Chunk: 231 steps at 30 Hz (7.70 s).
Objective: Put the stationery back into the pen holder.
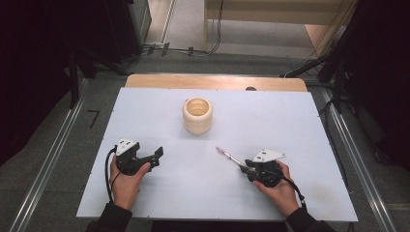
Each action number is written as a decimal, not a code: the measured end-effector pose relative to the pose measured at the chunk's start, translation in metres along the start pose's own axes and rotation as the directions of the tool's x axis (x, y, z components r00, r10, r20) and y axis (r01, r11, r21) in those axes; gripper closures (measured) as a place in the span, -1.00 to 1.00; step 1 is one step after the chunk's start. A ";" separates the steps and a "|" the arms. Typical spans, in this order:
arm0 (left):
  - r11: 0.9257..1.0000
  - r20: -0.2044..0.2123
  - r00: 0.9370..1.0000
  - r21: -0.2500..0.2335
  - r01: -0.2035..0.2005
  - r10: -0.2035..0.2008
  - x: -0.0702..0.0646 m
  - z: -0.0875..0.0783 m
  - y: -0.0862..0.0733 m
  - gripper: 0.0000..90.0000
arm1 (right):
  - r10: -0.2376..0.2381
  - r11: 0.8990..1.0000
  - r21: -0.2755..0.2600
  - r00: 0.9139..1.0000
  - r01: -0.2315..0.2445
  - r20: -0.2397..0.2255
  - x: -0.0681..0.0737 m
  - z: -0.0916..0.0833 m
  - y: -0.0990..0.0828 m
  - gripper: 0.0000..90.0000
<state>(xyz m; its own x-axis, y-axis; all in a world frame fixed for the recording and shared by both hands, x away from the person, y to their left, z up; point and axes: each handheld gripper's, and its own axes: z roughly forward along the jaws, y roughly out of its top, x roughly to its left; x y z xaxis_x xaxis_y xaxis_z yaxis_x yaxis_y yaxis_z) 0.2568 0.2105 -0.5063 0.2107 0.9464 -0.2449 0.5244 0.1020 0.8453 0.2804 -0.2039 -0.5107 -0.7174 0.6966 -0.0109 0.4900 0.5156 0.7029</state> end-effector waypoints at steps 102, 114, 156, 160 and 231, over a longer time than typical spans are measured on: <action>1.000 -0.003 1.000 -0.003 0.003 -0.003 0.000 0.000 0.000 -0.88 | 0.068 0.974 -0.216 0.998 -0.069 -0.010 -0.021 -0.032 0.054 0.75; 1.000 0.001 1.000 -0.008 0.005 -0.005 0.000 0.000 0.000 -0.88 | 0.052 0.971 -0.231 0.998 -0.056 -0.022 -0.016 -0.024 0.071 0.75; 1.000 0.002 1.000 -0.008 0.003 -0.003 0.001 0.000 0.001 -0.88 | -0.016 0.981 -0.193 1.000 0.012 -0.022 -0.005 0.008 0.132 0.75; 1.000 0.003 1.000 -0.008 0.002 -0.001 0.001 0.000 0.001 -0.88 | -0.019 0.982 -0.188 1.000 0.016 -0.017 -0.004 0.011 0.140 0.75; 1.000 0.010 1.000 -0.003 0.005 -0.005 0.002 0.000 0.001 -0.88 | -0.030 0.987 -0.158 0.999 0.032 0.016 -0.003 0.025 0.168 0.74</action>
<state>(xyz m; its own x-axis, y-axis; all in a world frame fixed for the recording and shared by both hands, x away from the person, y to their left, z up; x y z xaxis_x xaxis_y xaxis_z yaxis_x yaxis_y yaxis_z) 0.2575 0.2122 -0.5060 0.2165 0.9427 -0.2540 0.5232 0.1076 0.8454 0.3778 -0.1071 -0.4102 -0.7234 0.6890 -0.0433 0.3822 0.4520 0.8060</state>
